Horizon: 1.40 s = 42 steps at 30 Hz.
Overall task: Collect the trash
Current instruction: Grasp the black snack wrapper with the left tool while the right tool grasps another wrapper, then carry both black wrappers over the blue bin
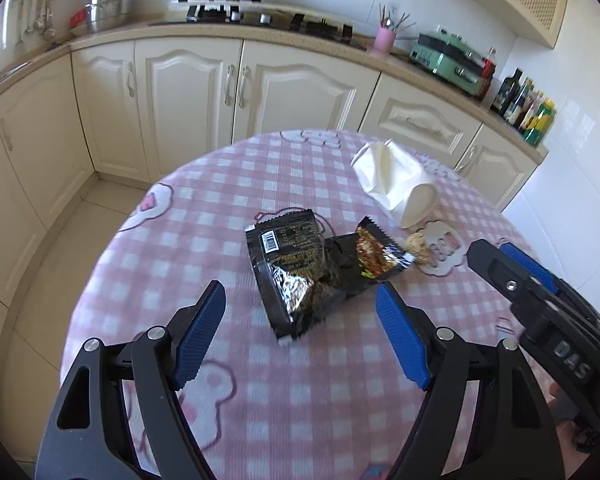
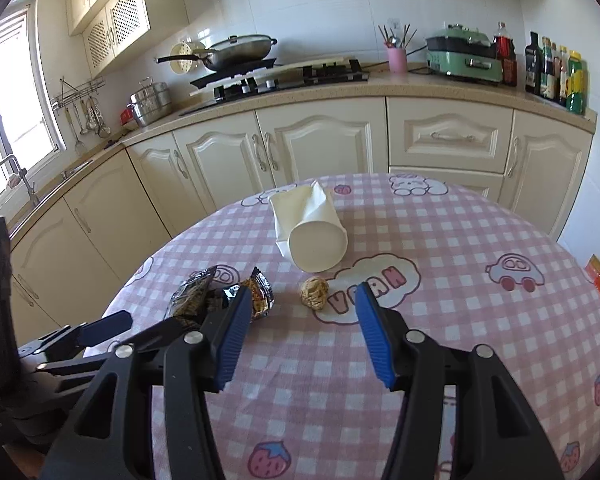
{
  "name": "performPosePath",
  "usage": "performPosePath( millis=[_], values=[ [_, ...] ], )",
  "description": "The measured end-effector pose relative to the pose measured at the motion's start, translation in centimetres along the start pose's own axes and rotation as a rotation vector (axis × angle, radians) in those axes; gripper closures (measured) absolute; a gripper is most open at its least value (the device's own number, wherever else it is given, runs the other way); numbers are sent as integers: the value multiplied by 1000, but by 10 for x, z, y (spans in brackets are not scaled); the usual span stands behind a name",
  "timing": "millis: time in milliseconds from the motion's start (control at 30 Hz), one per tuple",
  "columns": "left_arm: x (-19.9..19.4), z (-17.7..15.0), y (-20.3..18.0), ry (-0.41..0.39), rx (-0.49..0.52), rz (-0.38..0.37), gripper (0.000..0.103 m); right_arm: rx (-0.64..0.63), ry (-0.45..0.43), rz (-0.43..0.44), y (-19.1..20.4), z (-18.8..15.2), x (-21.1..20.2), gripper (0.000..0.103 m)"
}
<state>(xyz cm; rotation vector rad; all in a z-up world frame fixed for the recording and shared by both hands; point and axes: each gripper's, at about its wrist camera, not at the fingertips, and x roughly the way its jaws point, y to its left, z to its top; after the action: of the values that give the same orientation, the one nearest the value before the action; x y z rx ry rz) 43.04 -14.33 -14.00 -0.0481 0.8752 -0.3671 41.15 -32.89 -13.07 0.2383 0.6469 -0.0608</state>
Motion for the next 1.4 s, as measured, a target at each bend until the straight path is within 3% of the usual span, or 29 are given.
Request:
performPosePath(
  millis=[100, 167, 200, 267, 300, 500, 700, 833, 1000, 1400],
  values=[
    [13, 3, 0, 27, 3, 1, 41, 1, 30, 14, 1, 3, 14, 50],
    [18, 4, 4, 41, -6, -12, 56, 5, 53, 26, 2, 3, 24, 50],
    [20, 6, 7, 42, -14, -22, 58, 7, 60, 31, 3, 3, 27, 50],
    [20, 6, 14, 36, -43, -52, 77, 11, 83, 43, 6, 2, 35, 50],
    [18, 7, 18, 25, -61, -72, 79, 14, 97, 53, 8, 2, 40, 50],
    [-4, 3, 38, -32, -83, -79, 82, 29, 176, 114, 25, 1, 67, 50],
    [-15, -4, 60, -42, -108, -56, 82, -31, 203, 94, 44, -3, 84, 50],
    [-21, -9, 68, -43, -114, -60, 82, -91, 194, 75, 56, -6, 82, 79],
    [-38, -15, 70, -60, -102, -59, 82, -150, 150, 60, 66, -12, 68, 89],
    [-99, -35, 69, -144, -85, -46, 82, -143, 17, 111, 77, -17, -11, 90]
  ],
)
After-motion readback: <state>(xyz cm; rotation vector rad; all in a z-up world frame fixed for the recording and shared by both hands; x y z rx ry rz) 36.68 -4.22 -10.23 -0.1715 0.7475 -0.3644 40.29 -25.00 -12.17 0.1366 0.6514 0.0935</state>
